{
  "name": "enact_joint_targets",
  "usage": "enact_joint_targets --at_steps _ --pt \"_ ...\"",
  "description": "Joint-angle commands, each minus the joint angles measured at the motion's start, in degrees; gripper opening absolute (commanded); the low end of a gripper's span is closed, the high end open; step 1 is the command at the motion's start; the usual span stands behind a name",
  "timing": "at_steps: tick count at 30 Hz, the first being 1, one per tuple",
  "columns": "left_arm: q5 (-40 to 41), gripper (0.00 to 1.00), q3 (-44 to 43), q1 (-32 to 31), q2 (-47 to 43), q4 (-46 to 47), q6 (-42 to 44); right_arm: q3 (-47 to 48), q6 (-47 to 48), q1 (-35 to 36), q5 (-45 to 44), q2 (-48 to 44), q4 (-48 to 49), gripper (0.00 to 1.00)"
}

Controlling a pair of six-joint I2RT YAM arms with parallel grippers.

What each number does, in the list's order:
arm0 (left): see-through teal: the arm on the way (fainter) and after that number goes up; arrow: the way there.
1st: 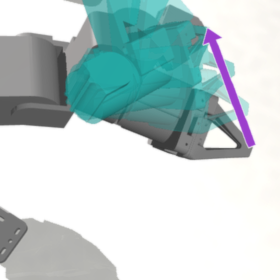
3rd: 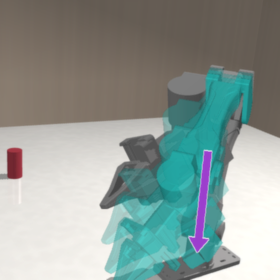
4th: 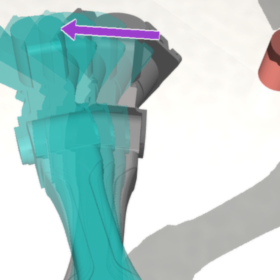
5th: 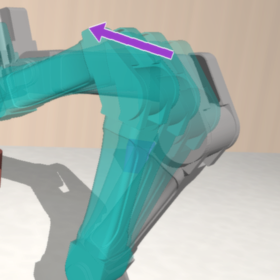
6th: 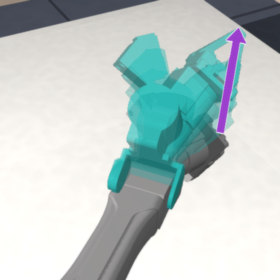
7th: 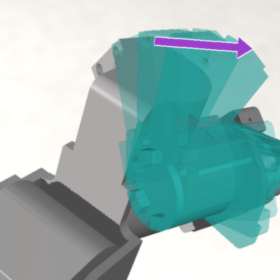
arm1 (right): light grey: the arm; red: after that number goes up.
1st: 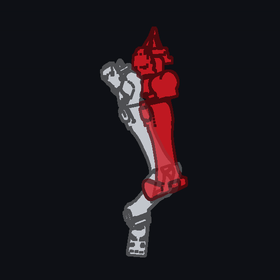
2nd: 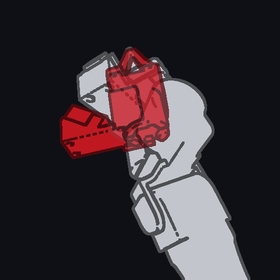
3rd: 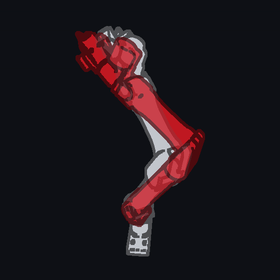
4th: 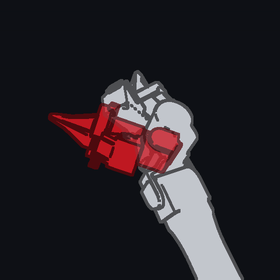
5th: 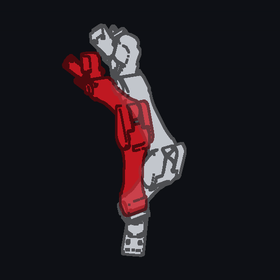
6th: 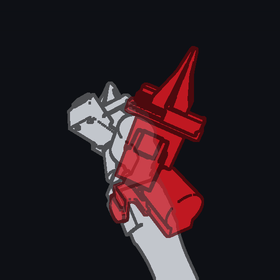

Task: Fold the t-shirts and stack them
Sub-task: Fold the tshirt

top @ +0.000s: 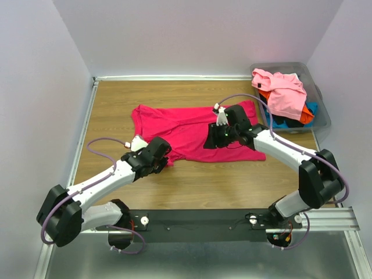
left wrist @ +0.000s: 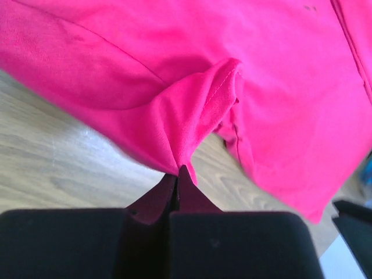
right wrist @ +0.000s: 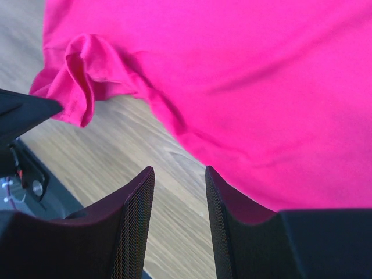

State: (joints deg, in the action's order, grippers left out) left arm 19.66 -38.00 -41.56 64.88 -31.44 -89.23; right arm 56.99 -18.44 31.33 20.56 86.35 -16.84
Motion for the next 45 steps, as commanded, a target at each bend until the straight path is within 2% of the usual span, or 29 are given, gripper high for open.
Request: enact_joint_targets --at_steps 1,7,12,17,24,27,32,37,39,40,45 --pt "-3.22 0.00 -1.29 0.34 -2.48 -6.35 7.22 2.68 1.47 3.20 2.65 2.77 1.11 0.48" --pt "-6.03 0.00 2.56 0.78 -8.36 -9.25 8.46 3.91 -0.63 8.39 2.73 7.16 5.58 0.46" --pt "-8.58 0.00 7.49 2.18 -12.76 -7.15 8.02 6.02 -2.04 12.86 3.35 12.08 9.62 0.42" --pt "-9.55 0.00 8.55 2.80 -13.03 -5.04 7.84 7.08 -3.18 16.56 3.79 16.21 13.14 0.39" --pt "-7.89 0.01 6.19 3.24 -10.74 -5.21 10.04 7.34 -4.76 18.32 3.17 19.82 15.52 0.36" --pt "-7.44 0.06 5.83 3.33 -10.48 -5.12 10.39 7.87 -5.03 18.59 3.09 19.91 15.79 0.36" --pt "-6.57 0.24 5.39 3.77 -10.48 -4.07 10.66 10.23 -5.73 18.77 2.39 21.23 15.79 0.36" --pt "-4.98 0.26 5.04 5.44 -9.78 -2.40 11.62 13.14 -6.70 18.76 0.46 23.86 15.70 0.36" --pt "-4.81 0.30 5.04 6.31 -8.99 -1.87 12.41 14.02 -7.05 18.68 0.19 25.53 15.70 0.36" --pt "-4.81 0.37 5.04 6.58 -8.64 -1.43 12.68 14.37 -7.14 18.68 -0.08 26.06 15.70 0.36" --pt "-4.98 0.55 5.57 6.84 -7.40 -0.38 13.29 16.83 -7.40 18.68 -1.31 28.96 15.70 0.36"
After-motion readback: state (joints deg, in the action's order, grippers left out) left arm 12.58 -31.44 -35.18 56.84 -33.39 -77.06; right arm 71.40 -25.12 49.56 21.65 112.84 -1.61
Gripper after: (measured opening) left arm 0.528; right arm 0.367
